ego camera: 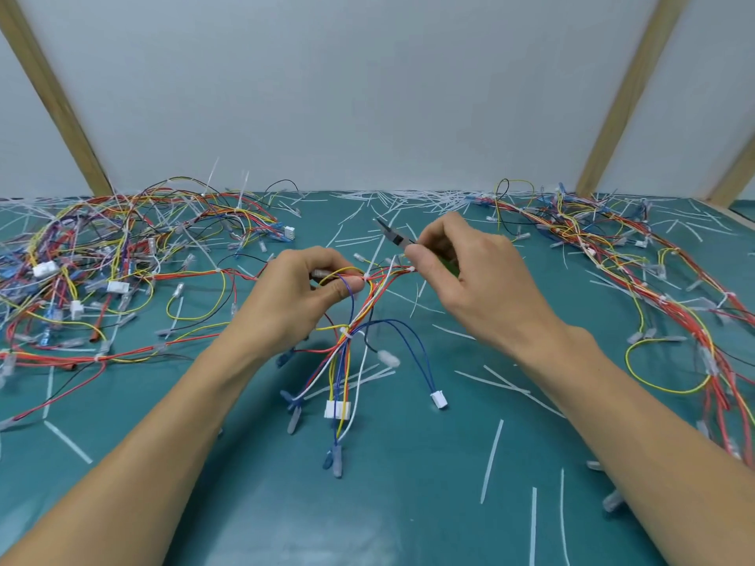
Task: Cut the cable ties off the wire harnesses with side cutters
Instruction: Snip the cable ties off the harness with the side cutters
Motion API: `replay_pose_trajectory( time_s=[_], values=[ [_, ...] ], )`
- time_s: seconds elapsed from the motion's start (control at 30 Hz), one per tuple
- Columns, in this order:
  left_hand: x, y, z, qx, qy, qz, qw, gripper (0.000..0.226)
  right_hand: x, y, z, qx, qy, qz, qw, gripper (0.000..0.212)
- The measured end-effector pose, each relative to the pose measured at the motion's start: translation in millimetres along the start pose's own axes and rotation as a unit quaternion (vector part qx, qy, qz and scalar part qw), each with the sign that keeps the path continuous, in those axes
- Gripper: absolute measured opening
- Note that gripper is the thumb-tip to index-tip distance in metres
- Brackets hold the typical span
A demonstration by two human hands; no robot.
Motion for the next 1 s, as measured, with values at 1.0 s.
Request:
replay_pose_trajectory(
  time_s=[1.0],
  values=[
    [5,-12,-6,0.135,0.057,0.198,0.969,0.01,23,29,-9,-0.126,0.103,0.03,0.986,0.03]
  ],
)
Point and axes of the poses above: each hand's wrist, its own z-axis towards the middle knuckle, its own y-axis out of the palm, x = y × z, the point moved 7 cm from there along z, towards the middle knuckle, and after that the axes turned 2 degrees about y, right-handed, at the moved point
